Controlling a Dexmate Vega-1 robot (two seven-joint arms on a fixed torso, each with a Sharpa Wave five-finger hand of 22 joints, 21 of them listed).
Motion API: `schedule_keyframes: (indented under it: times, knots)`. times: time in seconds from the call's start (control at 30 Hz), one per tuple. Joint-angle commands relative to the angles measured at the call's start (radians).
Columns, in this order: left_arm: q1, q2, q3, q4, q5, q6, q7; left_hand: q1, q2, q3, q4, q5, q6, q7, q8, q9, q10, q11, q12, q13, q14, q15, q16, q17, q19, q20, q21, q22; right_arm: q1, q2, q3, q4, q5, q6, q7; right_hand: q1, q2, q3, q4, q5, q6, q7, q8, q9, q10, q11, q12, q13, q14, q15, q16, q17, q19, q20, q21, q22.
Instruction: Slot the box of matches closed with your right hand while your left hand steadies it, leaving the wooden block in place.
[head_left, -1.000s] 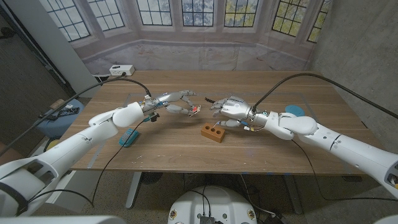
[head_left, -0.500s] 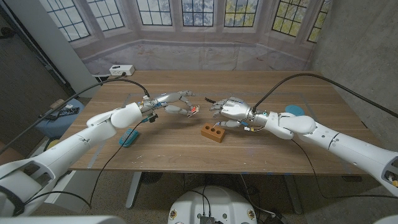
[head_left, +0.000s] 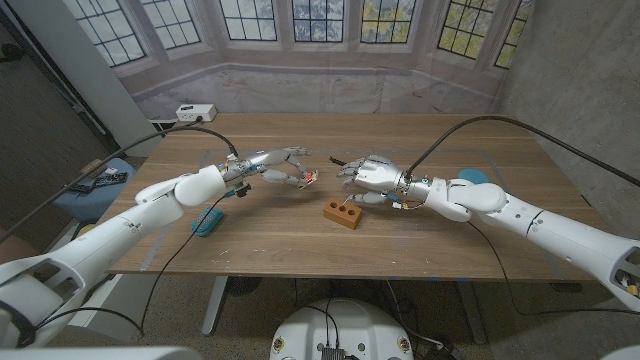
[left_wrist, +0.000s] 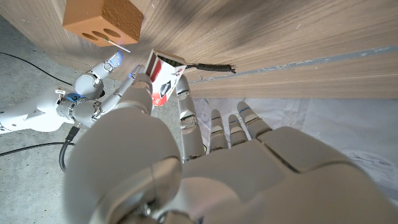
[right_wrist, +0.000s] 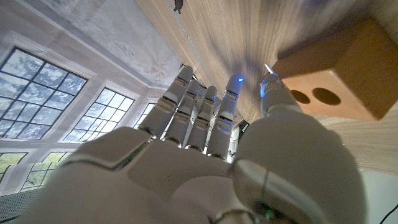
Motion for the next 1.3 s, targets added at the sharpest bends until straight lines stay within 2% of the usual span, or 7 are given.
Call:
schedule_keyframes:
  times: [0.03, 0.53, 1.3]
  knots:
    - [0.000, 0.003, -0.002, 0.009, -0.008, -0.006, -0.007, 0.005, 0.012, -0.002, -0.002, -0.003, 0.009, -0.003, 0.010, 0.004, 0.003, -0.003, -0.001, 0.001, 0.002, 0.002, 0.000, 0.001, 0.000, -0.007, 0.000, 0.003, 0.004, -0.006, -0.007, 0.007, 0.000, 0.003, -0.010, 0.009, 0.003, -0.004, -0.001, 0.006, 0.006, 0.004, 0.000, 0.001, 0.006, -0.002, 0.001, 0.003, 0.010, -0.141, 0.006, 0.006, 0.011, -0.053, 0.003, 0.004]
    - [0.005, 0.003, -0.006, 0.013, 0.000, -0.024, 0.008, 0.005, 0.012, -0.002, -0.003, -0.003, 0.011, -0.005, 0.010, 0.004, 0.004, -0.006, -0.001, 0.001, 0.003, 0.001, 0.000, 0.001, 0.000, -0.009, 0.000, 0.003, 0.031, -0.017, -0.030, 0.010, -0.048, 0.039, -0.036, 0.017, 0.004, -0.007, -0.003, 0.007, 0.016, 0.002, 0.000, 0.001, 0.011, -0.004, -0.001, 0.004, 0.011, -0.142, 0.006, 0.007, 0.012, -0.054, 0.001, 0.004]
    - [0.031, 0.016, -0.021, -0.026, 0.000, 0.000, 0.016, 0.005, 0.014, -0.002, -0.003, -0.003, 0.013, -0.004, 0.010, 0.005, 0.010, -0.009, -0.001, 0.001, 0.010, -0.002, 0.001, 0.001, 0.006, -0.011, 0.002, 0.003, 0.083, -0.001, -0.070, 0.057, -0.089, 0.067, -0.091, 0.029, 0.007, -0.012, -0.004, 0.008, 0.022, 0.000, -0.003, 0.002, 0.023, -0.008, -0.003, 0.004, 0.015, -0.145, 0.006, 0.008, 0.015, -0.054, -0.001, 0.004]
